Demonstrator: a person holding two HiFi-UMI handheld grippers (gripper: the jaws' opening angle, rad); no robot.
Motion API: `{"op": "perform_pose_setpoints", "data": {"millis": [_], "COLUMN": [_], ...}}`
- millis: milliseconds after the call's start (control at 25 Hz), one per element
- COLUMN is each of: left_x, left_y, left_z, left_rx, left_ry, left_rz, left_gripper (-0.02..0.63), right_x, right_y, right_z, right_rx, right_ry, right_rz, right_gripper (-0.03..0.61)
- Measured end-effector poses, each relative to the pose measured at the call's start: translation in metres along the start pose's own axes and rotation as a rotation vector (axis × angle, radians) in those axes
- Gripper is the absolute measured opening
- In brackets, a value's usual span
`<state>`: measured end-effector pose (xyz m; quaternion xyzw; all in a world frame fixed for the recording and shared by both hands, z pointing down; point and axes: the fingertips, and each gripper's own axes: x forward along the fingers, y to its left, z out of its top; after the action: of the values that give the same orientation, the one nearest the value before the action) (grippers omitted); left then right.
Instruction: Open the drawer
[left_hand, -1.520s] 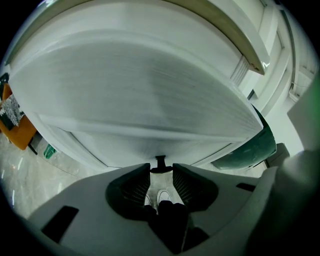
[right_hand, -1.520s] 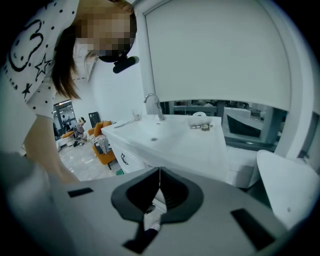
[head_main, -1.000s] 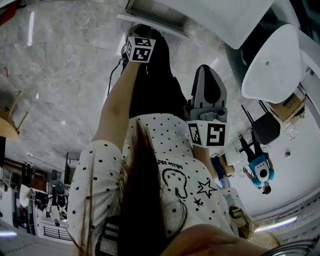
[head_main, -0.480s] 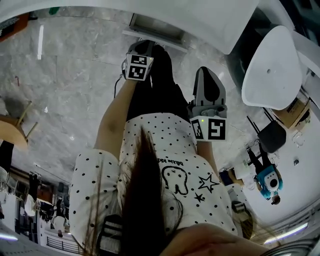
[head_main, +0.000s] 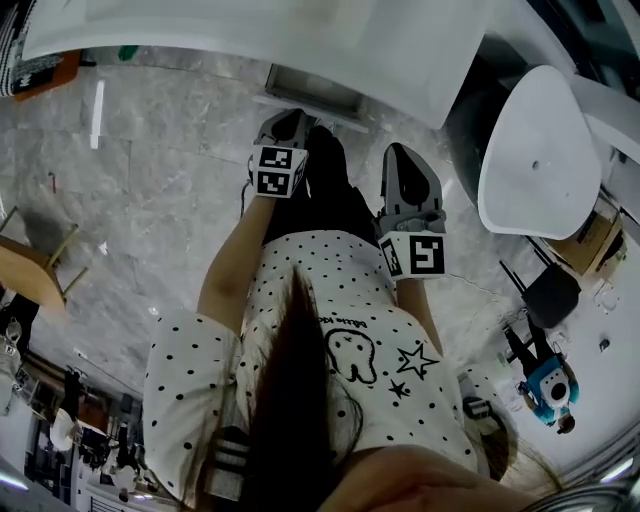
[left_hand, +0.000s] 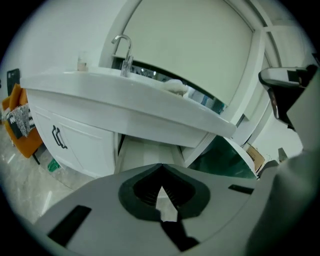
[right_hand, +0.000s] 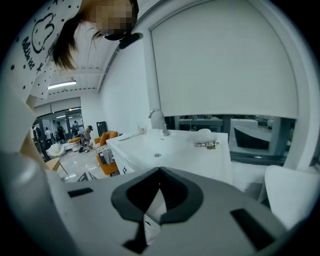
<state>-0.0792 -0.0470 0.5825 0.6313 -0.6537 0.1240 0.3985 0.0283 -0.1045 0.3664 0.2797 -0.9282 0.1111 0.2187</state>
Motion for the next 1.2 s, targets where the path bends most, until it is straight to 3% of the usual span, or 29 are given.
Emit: {"op": "perform_pose_setpoints", "data": {"millis": [200,600,1200], "left_x": [-0.022,-0.066,-0.141], "left_y": [-0.007,-0.037,-0.063], "left_z": [0.048,0.152,0.232], "left_rx": [-0.001,0.085,0.184], "left_ry": [-0.111,-0.309,-0.512], "left_rz": [0.014,0.0,-0.08], "left_gripper": [0.005,0.005,0.005], "right_x": [-0.005,-0.008,-0.017], "right_y": [-0.002,-0.015,-0.013], "right_z": [0.014,0.044,0.096], "right_rx": [-0.044,-0.087,-0.086], "right_ry": [-0.02,-0.085,-0.228], "right_rz": [-0.001,-0.005,-0.078], "right_gripper": [0.012,0.012,0.012]}}
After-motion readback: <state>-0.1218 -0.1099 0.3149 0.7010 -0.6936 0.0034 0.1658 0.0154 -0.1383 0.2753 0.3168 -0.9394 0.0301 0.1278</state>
